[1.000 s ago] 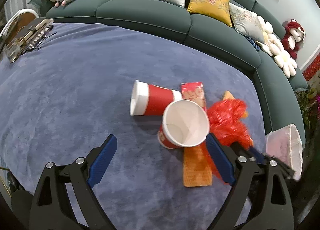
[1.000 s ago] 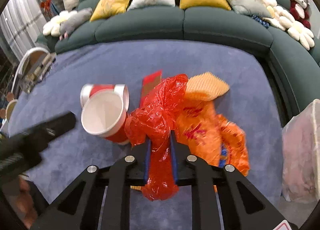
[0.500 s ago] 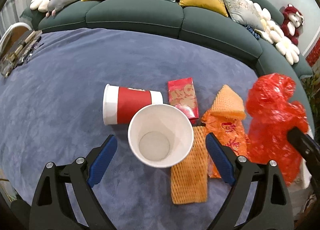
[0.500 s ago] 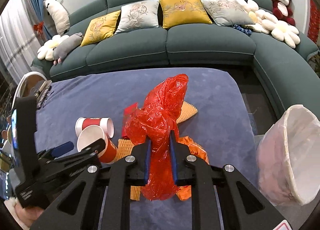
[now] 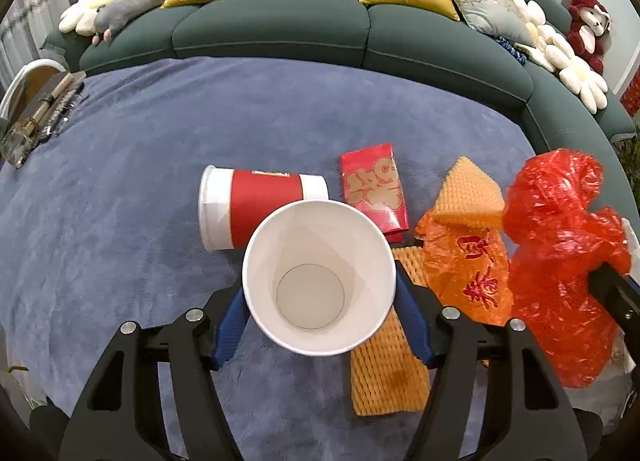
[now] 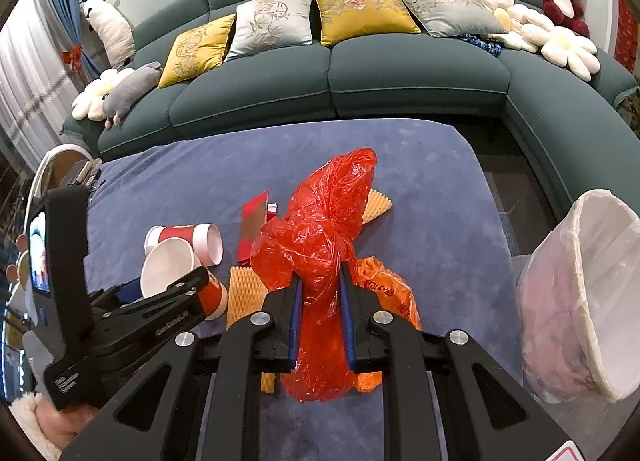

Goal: Collect trash
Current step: 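Lift the red bag and red cup toward the wastebasket with both tools, then move the red cup over the wastebasket and open the left tool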

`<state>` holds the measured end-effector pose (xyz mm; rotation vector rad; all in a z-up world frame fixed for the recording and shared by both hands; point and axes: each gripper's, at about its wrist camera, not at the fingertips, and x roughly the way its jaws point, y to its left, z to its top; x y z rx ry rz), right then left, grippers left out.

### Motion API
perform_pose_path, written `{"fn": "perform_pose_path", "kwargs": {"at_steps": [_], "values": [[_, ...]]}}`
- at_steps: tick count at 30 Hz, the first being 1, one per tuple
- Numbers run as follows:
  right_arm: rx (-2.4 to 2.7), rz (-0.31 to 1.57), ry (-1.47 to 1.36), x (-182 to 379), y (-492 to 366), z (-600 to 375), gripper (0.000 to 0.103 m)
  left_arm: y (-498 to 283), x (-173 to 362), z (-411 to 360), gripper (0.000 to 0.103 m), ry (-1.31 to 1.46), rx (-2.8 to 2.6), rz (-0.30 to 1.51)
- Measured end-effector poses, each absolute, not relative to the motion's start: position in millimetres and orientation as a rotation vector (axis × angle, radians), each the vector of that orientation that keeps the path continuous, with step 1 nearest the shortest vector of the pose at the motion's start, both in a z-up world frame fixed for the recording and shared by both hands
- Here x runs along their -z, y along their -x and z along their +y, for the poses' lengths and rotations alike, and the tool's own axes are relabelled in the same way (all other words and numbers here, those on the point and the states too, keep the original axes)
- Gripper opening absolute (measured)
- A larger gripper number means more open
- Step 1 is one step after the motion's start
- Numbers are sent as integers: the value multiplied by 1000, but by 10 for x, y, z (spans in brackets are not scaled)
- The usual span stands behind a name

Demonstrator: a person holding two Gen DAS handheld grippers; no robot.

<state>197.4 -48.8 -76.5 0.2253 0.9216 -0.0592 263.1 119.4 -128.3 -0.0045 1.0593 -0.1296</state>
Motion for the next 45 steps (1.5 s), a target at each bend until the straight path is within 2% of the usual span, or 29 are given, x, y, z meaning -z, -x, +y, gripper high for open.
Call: {"fn": "perform_pose_path", "kwargs": {"at_steps": [8, 21, 45], "values": [[53, 875, -236, 589, -1829, -545, 16, -2394, 943, 1069, 63, 34, 178, 1021], [165, 770, -273, 226, -1274, -1146, 16, -1978, 471, 239, 63, -18, 316, 944], [437, 684, -408, 177, -159, -2724, 16, -1217, 227, -1463, 63, -175, 566, 888]]}}
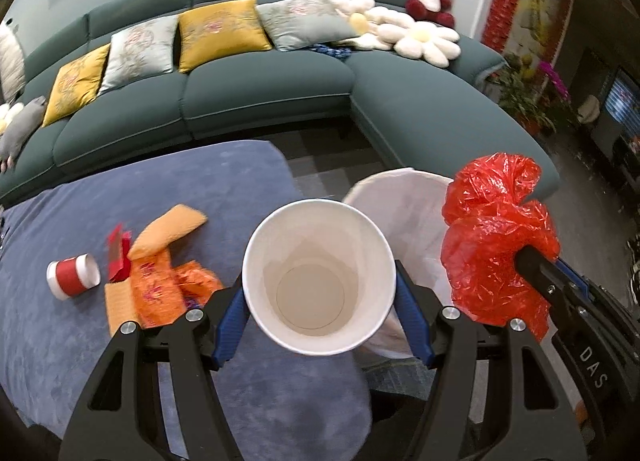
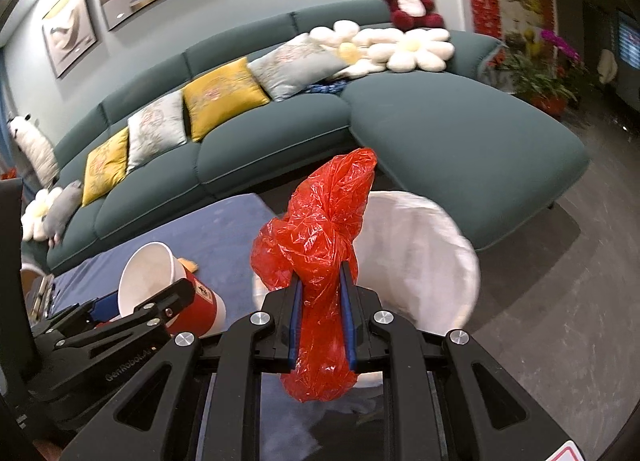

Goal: Collect trash
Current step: 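Move the red cup over the wastebasket and open the left tool, then lower the red bag into the wastebasket and open the right tool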

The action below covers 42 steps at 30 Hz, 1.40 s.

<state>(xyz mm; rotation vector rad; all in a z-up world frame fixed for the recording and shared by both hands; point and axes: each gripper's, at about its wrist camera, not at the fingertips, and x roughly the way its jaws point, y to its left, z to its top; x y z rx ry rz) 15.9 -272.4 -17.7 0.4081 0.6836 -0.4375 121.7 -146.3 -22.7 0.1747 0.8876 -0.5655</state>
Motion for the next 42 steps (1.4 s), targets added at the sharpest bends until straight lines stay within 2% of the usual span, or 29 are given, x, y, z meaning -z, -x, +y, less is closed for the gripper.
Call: {"fn": "perform_pose_path", "kwargs": {"at_steps": [11, 20, 22, 24, 26, 42], "values": [[505, 674, -459, 280, 126, -3187, 16, -1000, 271, -2094, 63, -234, 669, 896], [554, 670, -498, 359, 256, -3427, 16, -1030, 376, -2413, 65, -177, 749, 958], [558, 673, -502, 378, 262, -3464, 16, -1042, 396, -2447, 73, -176, 745, 968], [557, 674, -503, 385, 245, -3493, 17, -1047, 403, -2455, 80, -170, 735, 963], [556, 675, -503, 393, 244, -3507, 17, -1073, 423, -2443, 82, -169, 722, 965], [489, 700, -473, 456, -87, -3335, 22, -1222, 451, -2080, 83, -146, 616, 964]]}}
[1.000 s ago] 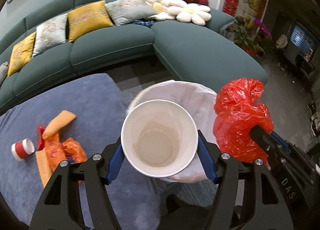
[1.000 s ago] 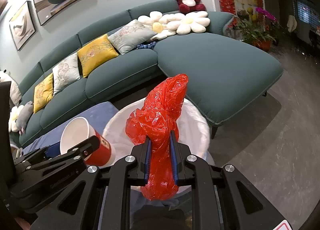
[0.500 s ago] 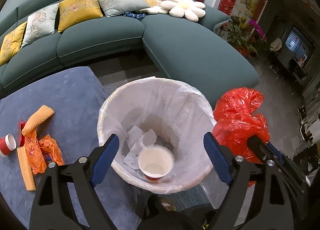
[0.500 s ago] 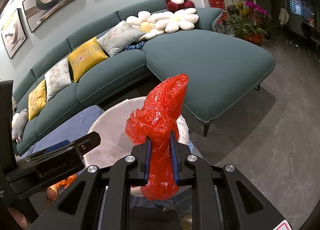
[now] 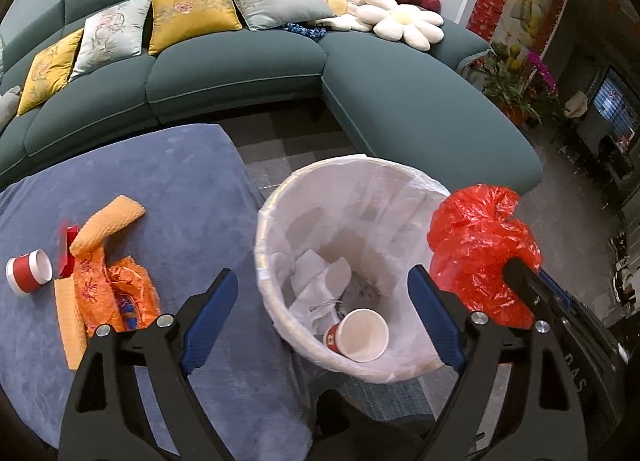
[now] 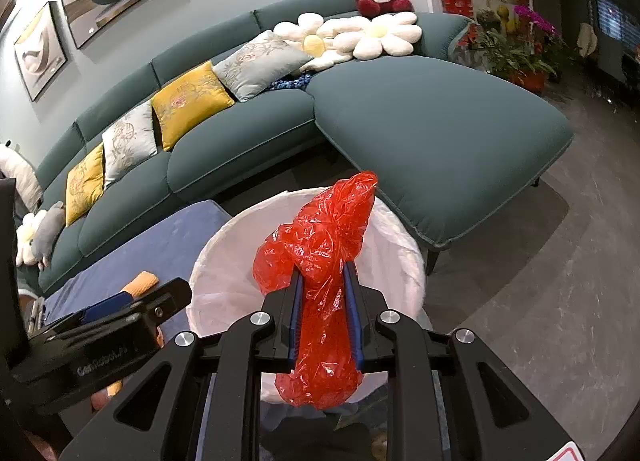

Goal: Collect trash
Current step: 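Lower the red bag into the wastebasket and open the right tool, then move both open tools back to the trash on the table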

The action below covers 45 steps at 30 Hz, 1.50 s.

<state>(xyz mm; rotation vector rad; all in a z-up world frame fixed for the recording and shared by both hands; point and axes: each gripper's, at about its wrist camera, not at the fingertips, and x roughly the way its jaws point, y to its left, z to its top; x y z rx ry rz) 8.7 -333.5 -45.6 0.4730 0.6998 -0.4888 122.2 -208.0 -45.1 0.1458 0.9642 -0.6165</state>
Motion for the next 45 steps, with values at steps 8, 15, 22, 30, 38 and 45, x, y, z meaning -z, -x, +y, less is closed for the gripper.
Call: {"fn": "perform_pose_path", "kwargs": {"at_steps": [8, 15, 22, 30, 38, 45], "values": [[479, 688, -441, 366, -168, -3194, 43, -1297, 446, -1875, 85, -128, 579, 969], [462, 686, -412, 255, -218, -3014, 44, -1340, 402, -1644, 85, -99, 555, 968], [427, 679, -369, 110, -304, -2733, 48, -1372, 338, -1315, 85, -57, 517, 959], [366, 680, -318, 1, -459, -2348, 50, -1435, 302, -822, 85, -13, 452, 948], [293, 706, -272, -6, -618, -1881, 50, -1510, 330, -236, 85, 34, 370, 950], [244, 723, -246, 0, -743, -1543, 50, -1553, 415, 208, 85, 67, 310, 966]]}}
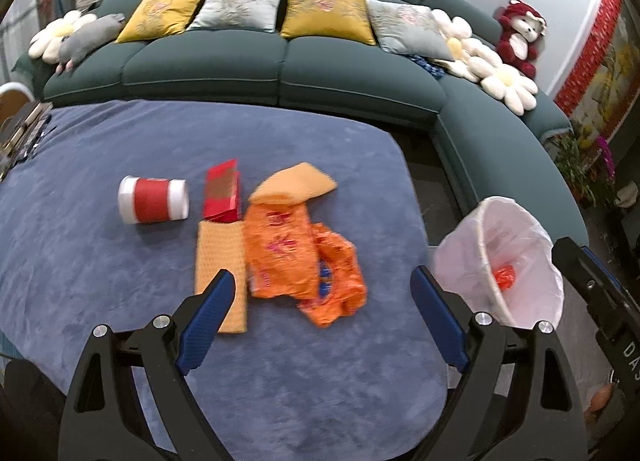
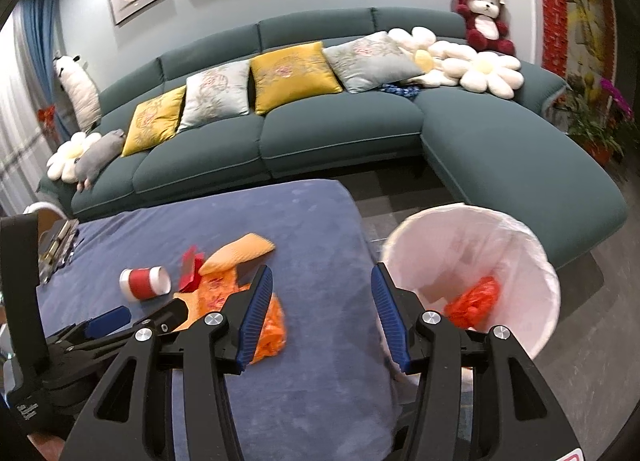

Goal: Collect trash
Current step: 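Move both open tools back to the trash on the table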

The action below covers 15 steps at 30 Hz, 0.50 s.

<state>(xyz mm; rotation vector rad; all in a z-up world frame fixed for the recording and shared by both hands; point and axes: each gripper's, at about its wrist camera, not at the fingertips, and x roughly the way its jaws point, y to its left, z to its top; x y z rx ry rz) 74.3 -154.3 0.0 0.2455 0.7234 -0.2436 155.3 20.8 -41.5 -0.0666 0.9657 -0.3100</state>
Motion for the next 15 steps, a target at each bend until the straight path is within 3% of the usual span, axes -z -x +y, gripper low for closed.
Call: {"fn": "perform_pose_path", "kwargs": {"at_steps": [15], "values": [[155, 810, -198, 308, -996, -943, 51, -1625, 808, 859, 85, 97, 215, 1041]]}}
